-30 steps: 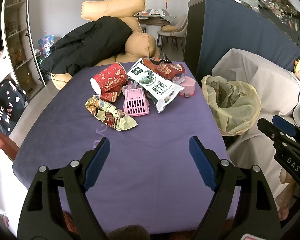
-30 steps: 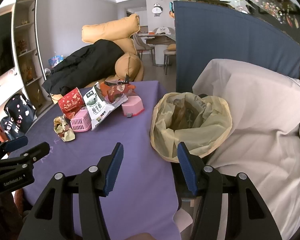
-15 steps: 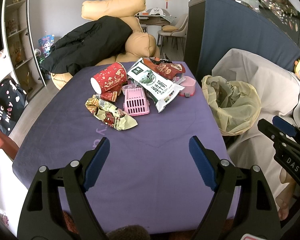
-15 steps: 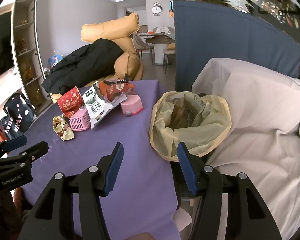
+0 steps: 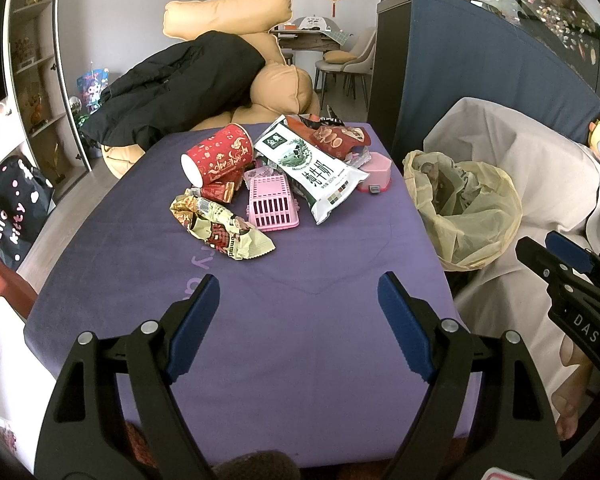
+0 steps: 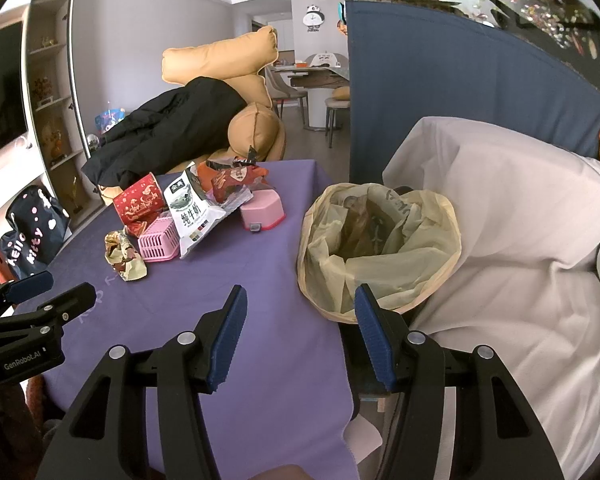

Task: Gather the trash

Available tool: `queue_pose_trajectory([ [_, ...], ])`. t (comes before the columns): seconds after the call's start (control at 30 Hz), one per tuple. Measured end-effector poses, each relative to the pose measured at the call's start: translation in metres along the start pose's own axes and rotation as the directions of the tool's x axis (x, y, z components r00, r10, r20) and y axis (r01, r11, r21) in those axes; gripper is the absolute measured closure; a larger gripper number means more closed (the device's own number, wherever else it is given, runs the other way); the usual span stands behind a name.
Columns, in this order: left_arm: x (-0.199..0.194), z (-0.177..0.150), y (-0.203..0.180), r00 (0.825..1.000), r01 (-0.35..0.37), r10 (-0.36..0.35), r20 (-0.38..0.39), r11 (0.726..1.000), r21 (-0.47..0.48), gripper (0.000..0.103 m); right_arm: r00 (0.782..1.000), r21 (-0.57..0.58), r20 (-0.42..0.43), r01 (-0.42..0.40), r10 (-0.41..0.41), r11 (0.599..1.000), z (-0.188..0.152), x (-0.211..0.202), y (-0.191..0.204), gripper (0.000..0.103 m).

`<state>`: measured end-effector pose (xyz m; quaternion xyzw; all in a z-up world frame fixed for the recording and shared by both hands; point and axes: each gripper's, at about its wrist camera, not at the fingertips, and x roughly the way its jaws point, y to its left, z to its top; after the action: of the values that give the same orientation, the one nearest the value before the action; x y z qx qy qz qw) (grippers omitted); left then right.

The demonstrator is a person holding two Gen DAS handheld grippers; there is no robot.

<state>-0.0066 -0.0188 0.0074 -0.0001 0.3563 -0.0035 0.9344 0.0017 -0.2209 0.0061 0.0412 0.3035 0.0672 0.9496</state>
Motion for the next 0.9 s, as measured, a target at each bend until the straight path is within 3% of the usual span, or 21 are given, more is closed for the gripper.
queue_pose_trajectory([
  [0.4, 0.015, 0.004, 0.018, 0.999, 0.015, -0.019, -0.046, 0.997, -0.069, 0.026, 1.000, -0.009, -0.013, 0.020, -0.021, 1.000, 0.003, 0.009, -0.007, 0.050],
  [0.63, 0.052, 0.006, 0.068, 0.994, 0.017, -0.036, -0.098, 0.982, -0.186, 0.026, 0.999, -0.020, -0.037, 0.015, -0.016, 1.000, 0.012, 0.030, -0.005, 0.050],
  [0.77, 0.076, 0.008, 0.106, 0.995, 0.037, -0.059, -0.079, 0.967, -0.251, 0.026, 0.998, -0.051, -0.054, 0.011, -0.013, 0.999, 0.023, 0.049, 0.000, 0.050],
  [0.9, 0.097, 0.013, 0.135, 0.994, 0.057, -0.082, -0.075, 0.956, -0.289, 0.026, 0.998, -0.063, -0.055, -0.044, 0.040, 0.997, 0.037, 0.069, 0.009, 0.050],
])
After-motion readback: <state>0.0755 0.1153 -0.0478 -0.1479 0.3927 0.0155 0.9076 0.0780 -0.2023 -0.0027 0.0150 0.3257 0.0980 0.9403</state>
